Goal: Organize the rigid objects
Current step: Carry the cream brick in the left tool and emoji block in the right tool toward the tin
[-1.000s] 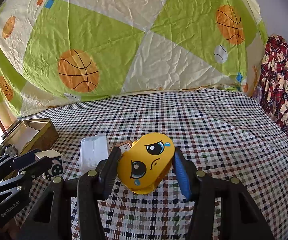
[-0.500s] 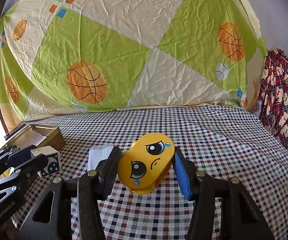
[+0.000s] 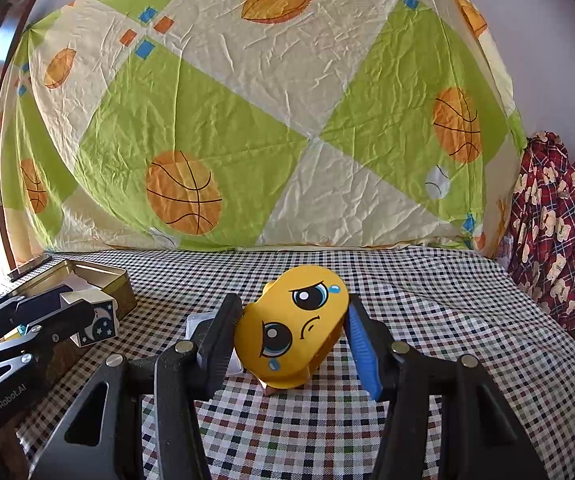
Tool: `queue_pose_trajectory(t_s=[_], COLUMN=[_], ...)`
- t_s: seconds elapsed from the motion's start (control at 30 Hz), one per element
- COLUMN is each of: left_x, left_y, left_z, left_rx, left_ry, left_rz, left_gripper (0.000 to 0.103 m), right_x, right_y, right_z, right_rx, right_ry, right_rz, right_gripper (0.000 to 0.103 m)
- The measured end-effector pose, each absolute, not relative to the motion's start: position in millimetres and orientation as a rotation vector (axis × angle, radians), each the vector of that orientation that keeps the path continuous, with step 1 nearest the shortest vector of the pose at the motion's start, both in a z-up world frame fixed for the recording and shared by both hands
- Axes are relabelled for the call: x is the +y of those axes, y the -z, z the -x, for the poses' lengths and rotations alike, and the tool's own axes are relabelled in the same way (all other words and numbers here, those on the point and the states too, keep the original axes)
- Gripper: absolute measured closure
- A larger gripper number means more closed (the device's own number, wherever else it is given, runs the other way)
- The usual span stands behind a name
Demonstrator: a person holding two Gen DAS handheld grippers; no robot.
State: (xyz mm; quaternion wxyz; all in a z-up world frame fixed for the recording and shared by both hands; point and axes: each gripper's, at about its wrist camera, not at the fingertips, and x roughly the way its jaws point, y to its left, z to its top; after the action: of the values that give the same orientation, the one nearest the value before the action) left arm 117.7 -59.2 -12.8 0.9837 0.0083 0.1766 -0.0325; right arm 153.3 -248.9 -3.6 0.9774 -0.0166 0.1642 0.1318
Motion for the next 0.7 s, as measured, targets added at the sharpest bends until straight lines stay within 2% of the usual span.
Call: queue_pose_trajectory(t_s=[0.7], left_x=[-53], left_y=[8], left_z=[-94], left_rx=[0.282], left_ry=[0.04], left_rz=[0.006], left_gripper=[0.072], right_x=[-238], right_y=[3], right_z=[-139], right_rx=[0.303], right_ry=[-0.321], right_rz=[0.047], right_gripper=[0.048])
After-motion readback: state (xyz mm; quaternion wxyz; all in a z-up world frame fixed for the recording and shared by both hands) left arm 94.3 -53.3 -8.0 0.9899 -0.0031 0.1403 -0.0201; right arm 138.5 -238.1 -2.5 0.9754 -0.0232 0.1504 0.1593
